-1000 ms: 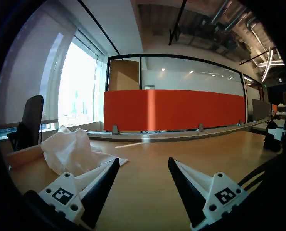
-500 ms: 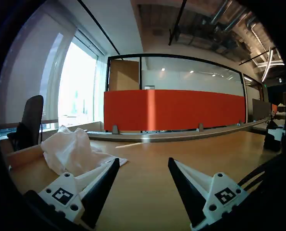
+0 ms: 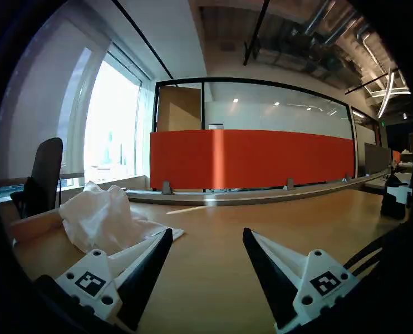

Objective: Fold towel

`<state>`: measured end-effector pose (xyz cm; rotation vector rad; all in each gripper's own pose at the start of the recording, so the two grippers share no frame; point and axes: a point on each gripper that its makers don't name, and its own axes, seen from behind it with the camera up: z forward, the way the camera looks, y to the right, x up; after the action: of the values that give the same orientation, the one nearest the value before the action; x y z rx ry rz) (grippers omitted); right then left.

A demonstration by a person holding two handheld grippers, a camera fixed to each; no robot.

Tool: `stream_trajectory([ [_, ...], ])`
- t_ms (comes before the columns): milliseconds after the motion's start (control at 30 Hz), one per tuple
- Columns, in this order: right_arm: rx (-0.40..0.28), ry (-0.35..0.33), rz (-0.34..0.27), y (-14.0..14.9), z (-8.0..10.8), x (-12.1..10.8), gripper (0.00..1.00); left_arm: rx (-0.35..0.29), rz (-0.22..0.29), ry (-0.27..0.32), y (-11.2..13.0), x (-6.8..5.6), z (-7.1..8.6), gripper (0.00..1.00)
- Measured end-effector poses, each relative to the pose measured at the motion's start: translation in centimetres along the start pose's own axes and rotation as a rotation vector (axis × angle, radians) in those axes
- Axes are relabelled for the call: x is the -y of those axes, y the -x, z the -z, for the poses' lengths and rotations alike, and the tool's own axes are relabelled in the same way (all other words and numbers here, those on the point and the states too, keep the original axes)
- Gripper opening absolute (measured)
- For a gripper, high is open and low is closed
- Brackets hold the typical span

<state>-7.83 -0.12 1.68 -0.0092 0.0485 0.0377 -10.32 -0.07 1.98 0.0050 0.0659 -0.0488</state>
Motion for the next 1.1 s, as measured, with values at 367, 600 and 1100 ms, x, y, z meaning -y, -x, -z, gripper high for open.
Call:
stream_trajectory([
  [367,0.0,0.0,0.0,0.01,0.02,0.0,1.0,0.001,0.0,0.0,-0.27,-0.03,0.11,0.93],
  [600,0.0,0.0,0.0,0.0,0.04,-0.03,1.0,0.001,0.0,0.0,-0.45,0.02,0.16,0.93],
  [1100,0.0,0.0,0.0,0.0,0.03,-0.06,1.0,0.001,0.002,0.0,-0.52,-0.01,0.12,0.93],
])
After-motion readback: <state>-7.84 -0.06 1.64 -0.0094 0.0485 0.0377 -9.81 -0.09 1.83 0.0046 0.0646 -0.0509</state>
